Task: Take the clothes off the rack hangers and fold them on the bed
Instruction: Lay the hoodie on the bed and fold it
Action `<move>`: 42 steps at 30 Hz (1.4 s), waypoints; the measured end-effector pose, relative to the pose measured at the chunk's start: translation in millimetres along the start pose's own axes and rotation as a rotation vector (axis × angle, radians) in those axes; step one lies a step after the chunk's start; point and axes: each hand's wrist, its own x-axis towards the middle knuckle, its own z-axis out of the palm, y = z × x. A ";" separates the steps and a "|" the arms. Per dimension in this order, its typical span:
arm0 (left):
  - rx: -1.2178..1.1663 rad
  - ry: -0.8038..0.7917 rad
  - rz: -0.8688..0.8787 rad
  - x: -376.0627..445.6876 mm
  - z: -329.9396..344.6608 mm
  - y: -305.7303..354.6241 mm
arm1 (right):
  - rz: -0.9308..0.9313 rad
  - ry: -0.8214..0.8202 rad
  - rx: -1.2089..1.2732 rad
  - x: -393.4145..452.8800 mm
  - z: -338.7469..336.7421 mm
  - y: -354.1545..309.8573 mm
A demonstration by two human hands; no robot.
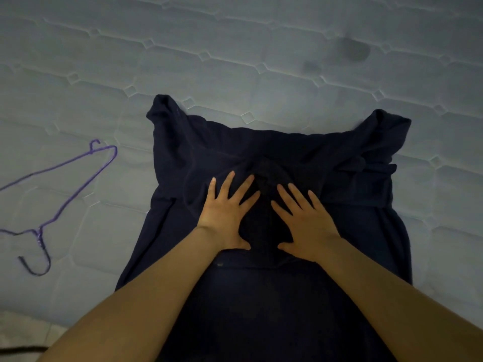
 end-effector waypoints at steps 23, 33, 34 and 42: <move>-0.337 0.105 -0.166 -185.4 68.8 40.8 | 0.231 -0.222 0.427 -159.4 26.6 -49.3; -0.642 0.068 -0.615 -267.6 135.9 55.3 | 0.397 -0.312 0.670 -258.1 115.7 -94.7; -0.722 0.108 -0.675 -270.9 144.1 55.9 | 0.443 -0.303 0.689 -262.5 123.8 -97.1; -1.637 0.620 -1.209 -263.1 189.1 40.4 | 0.785 -0.184 1.272 -259.6 167.4 -121.5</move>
